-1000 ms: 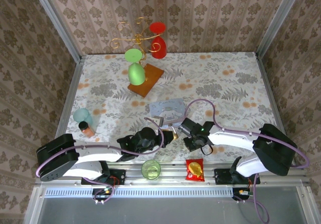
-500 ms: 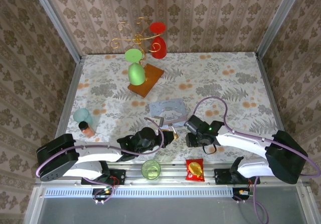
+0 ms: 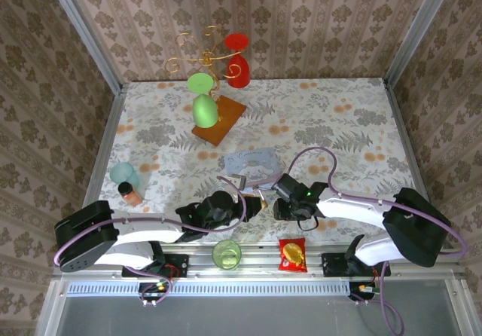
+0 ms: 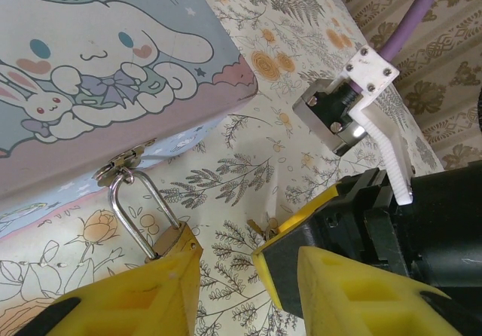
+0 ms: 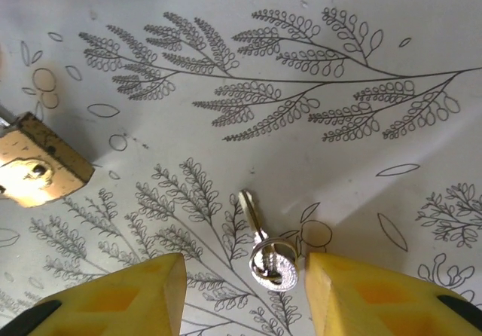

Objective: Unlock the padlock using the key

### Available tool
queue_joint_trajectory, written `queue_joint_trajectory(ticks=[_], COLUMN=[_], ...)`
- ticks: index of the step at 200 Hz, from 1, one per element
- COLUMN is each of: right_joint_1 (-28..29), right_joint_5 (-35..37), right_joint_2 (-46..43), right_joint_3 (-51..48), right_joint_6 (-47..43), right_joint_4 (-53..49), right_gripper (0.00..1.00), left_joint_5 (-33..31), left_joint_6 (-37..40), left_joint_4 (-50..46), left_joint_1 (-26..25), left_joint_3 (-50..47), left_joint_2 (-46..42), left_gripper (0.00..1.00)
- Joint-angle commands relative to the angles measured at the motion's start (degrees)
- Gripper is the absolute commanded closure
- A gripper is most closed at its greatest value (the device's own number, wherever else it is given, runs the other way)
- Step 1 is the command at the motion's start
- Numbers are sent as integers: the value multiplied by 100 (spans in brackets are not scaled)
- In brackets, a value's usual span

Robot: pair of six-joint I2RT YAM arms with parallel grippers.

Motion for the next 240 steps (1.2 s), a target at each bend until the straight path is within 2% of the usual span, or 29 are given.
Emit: queue_joint_trajectory(ticks=[1,25,39,46,72,85,107,119,166,173,188,207,240], right_joint_1=[63,105,177,218,387,505,758,800,826,827,818,755,433], right_joint_5=[-8,492,759,873,1103,1270,1484,1464,1603,1611,1680,1683,991], right_joint_2=[361,678,855,900,1018,1056,978,938,812,706,407,-97,-807], right_joint_3=[-99,169,334,400,559,669,730,718,700,675,607,473,-66], right_joint_6=[-204,-572,-695,-703,-728,-721,-747,-739,-676,-666,-589,-551,-119], right_joint_4=[696,662,527,456,209,-109,-561,-737,-1392,-1425,-1480,-1433,-873], right_gripper=[53,57,71,74,77,83,84,89,83,80,66,64,60], left_joint_5=[14,32,23,18,-1,13,36,38,81,87,100,132,194], left_joint_6=[-82,-82,-98,-105,-109,-109,-115,-116,-169,-170,-172,-152,-139], left_joint_4=[193,193,184,184,180,178,179,184,298,308,299,290,279], left_joint_1=[37,46,46,46,55,63,72,77,99,99,107,125,169], left_joint_3=[-48,-57,-66,-75,-104,-100,-92,-93,-119,-111,-103,-69,-11], left_joint_2=[-14,-35,-55,-62,-97,-97,-83,-79,-35,-28,-30,-17,-17], left_gripper=[61,61,61,61,61,61,61,61,61,61,61,61,61])
